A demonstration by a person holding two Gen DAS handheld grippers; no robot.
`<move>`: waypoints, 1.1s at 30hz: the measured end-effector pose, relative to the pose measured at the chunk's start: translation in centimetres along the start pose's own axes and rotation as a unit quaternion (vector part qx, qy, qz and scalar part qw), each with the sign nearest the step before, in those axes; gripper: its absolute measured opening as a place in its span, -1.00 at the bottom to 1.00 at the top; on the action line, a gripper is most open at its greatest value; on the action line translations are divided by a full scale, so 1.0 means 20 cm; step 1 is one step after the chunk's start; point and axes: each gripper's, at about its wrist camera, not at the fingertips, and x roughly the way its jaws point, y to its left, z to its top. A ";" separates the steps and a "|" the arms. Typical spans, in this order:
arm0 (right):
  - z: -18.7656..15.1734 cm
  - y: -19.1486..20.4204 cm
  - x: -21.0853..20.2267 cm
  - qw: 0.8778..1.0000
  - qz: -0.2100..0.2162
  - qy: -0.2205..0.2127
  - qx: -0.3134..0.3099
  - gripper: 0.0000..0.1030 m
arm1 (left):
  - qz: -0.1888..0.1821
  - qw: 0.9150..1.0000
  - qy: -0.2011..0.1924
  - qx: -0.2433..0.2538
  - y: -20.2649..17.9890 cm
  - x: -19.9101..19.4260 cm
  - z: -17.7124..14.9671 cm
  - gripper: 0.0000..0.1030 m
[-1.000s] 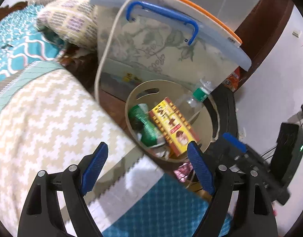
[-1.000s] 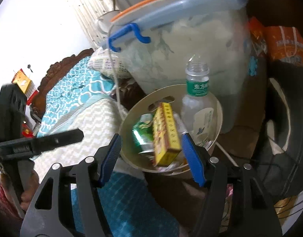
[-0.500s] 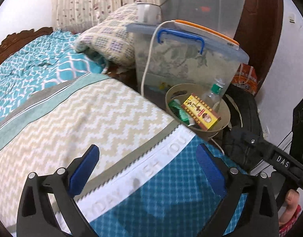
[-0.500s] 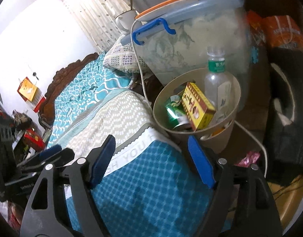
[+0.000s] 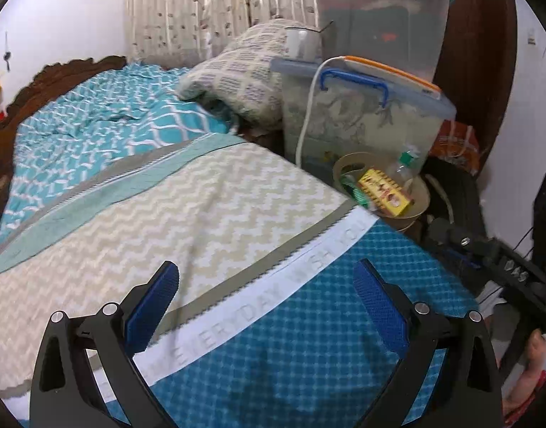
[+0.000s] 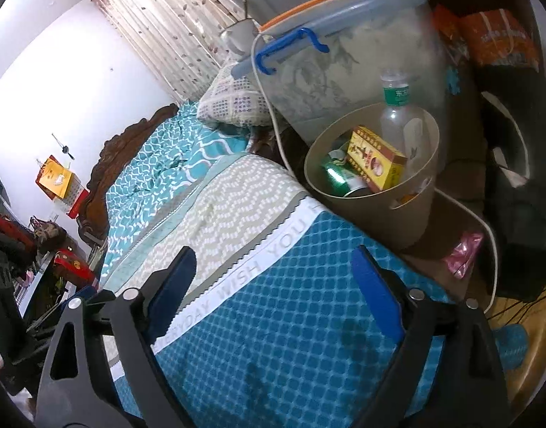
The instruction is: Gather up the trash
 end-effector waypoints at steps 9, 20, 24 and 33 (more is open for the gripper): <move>-0.09 0.18 -0.11 1.000 0.005 -0.010 -0.026 0.84 | 0.010 0.999 -0.041 -0.012 0.09 -0.21 -0.08 0.83; -0.25 0.35 -0.24 0.998 -0.026 -0.038 -0.050 0.93 | 0.037 0.993 -0.093 -0.060 0.20 -0.42 -0.18 0.83; -0.28 0.35 -0.29 0.997 -0.041 -0.048 -0.047 0.93 | 0.039 0.993 -0.097 -0.061 0.21 -0.45 -0.20 0.83; -0.28 0.30 -0.37 0.995 -0.057 -0.076 -0.019 0.93 | 0.054 0.993 -0.096 -0.044 0.20 -0.49 -0.20 0.83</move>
